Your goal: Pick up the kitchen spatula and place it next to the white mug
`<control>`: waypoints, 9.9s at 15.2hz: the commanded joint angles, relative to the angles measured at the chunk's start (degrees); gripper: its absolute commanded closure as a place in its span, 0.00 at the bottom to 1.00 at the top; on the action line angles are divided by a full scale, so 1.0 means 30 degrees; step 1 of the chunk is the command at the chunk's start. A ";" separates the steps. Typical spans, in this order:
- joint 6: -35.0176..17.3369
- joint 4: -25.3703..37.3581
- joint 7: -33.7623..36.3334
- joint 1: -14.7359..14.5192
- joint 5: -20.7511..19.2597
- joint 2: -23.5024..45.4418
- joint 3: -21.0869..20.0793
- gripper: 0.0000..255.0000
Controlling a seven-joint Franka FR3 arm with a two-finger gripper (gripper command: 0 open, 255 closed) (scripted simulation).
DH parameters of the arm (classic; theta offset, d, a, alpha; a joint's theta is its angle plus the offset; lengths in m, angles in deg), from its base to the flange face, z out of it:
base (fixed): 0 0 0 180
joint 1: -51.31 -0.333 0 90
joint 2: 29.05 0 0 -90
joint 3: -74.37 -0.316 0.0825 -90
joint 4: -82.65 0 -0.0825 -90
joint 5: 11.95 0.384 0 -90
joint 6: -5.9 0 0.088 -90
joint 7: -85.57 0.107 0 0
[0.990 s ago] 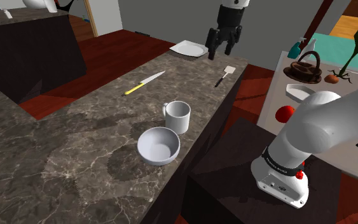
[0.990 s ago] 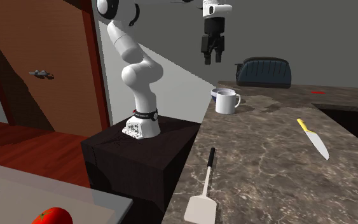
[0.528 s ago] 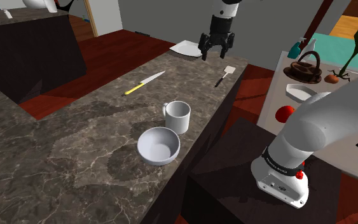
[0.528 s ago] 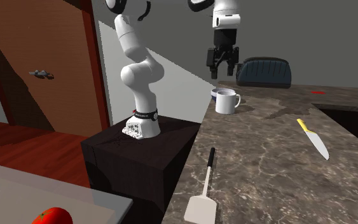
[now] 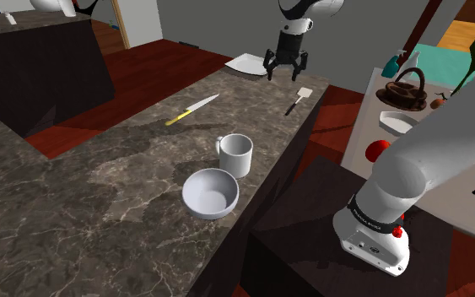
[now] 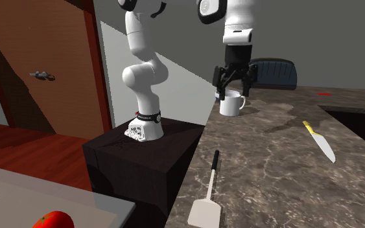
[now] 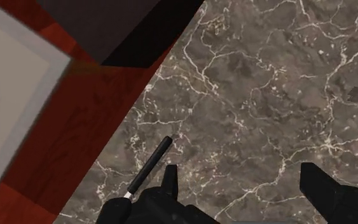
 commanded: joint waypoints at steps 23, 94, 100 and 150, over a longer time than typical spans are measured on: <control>-0.4150 0.3940 0.4573 0.3623 0.2495 0.9235 0.3239 0.00; 0.1361 0.2895 1.3768 -0.0688 0.0846 0.1999 -0.0490 1.00; 0.1140 0.2722 1.6495 -0.1982 0.1084 0.1881 -0.2025 1.00; -0.1610 1.0888 3.0064 -0.9403 -0.1697 1.2337 -0.7569 1.00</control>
